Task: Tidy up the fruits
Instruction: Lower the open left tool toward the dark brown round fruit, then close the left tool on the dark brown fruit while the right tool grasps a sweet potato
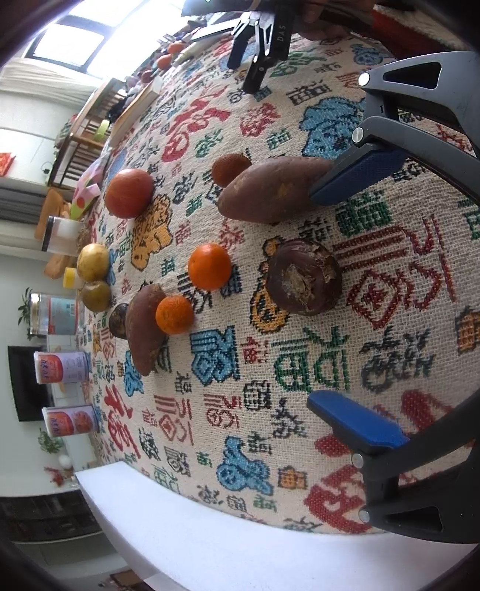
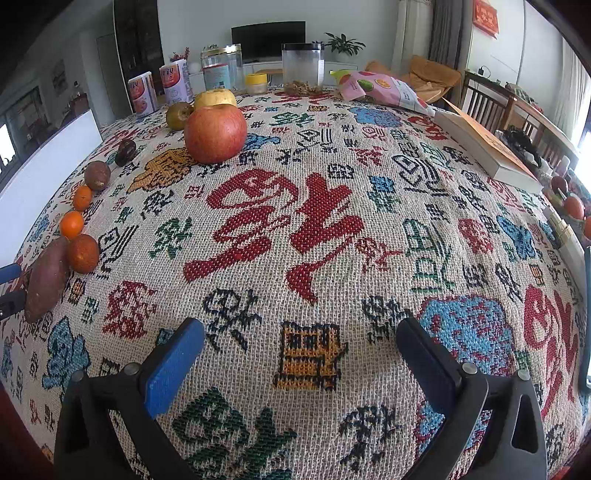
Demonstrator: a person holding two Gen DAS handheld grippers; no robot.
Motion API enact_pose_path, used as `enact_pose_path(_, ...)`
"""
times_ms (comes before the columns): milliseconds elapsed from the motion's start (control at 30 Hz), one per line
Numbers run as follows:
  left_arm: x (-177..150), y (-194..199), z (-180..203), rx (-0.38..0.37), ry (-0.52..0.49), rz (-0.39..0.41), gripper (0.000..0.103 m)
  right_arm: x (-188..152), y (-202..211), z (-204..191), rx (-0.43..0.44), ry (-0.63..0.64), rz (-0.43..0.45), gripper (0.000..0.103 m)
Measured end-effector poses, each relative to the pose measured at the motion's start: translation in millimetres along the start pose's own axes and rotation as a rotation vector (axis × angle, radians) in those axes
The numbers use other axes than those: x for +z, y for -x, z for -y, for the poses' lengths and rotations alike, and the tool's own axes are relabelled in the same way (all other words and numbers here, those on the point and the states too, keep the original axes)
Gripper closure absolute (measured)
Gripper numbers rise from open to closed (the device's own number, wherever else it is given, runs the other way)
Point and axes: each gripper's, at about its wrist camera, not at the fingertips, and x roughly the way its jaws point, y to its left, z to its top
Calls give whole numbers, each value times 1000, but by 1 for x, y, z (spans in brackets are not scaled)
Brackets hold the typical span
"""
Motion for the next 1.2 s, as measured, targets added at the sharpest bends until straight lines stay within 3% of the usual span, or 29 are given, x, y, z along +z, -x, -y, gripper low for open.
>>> enact_pose_path(33, 1, -1, 0, -1, -5, 2, 8, 0, 0, 0, 0, 0, 0, 0)
enact_pose_path(100, 2, -6, 1, -7, -13, -12, 34, 0, 0, 0, 0, 0, 0, 0)
enact_pose_path(200, 2, -5, 4, 1, -36, 0, 46, 0, 0, 0, 1, 0, 0, 0)
enact_pose_path(233, 2, -4, 5, -6, -39, 6, 59, 0, 0, 0, 0, 0, 0, 0)
enact_pose_path(267, 2, -3, 6, -2, -40, 8, 62, 0, 0, 0, 0, 0, 0, 0)
enact_pose_path(567, -2, 24, -10, 23, 82, 82, 62, 0, 0, 0, 0, 0, 0, 0)
enact_pose_path(900, -28, 56, -32, 21, 199, 99, 62, 0, 1, 1, 9, -2, 2, 0)
enact_pose_path(967, -33, 65, -36, 16, 218, 112, 62, -2, 10, 1, 35, -20, 37, 0)
enact_pose_path(1000, -36, 70, -37, 18, 221, 122, 62, -5, 17, 0, 58, -33, 49, 0)
enact_pose_path(1067, -41, 77, -38, 26, 221, 139, 62, -7, 34, -10, 191, -56, 48, 4)
enact_pose_path(1200, -45, 82, -41, 43, 222, 159, 62, -11, 48, -58, 523, -79, -74, 31)
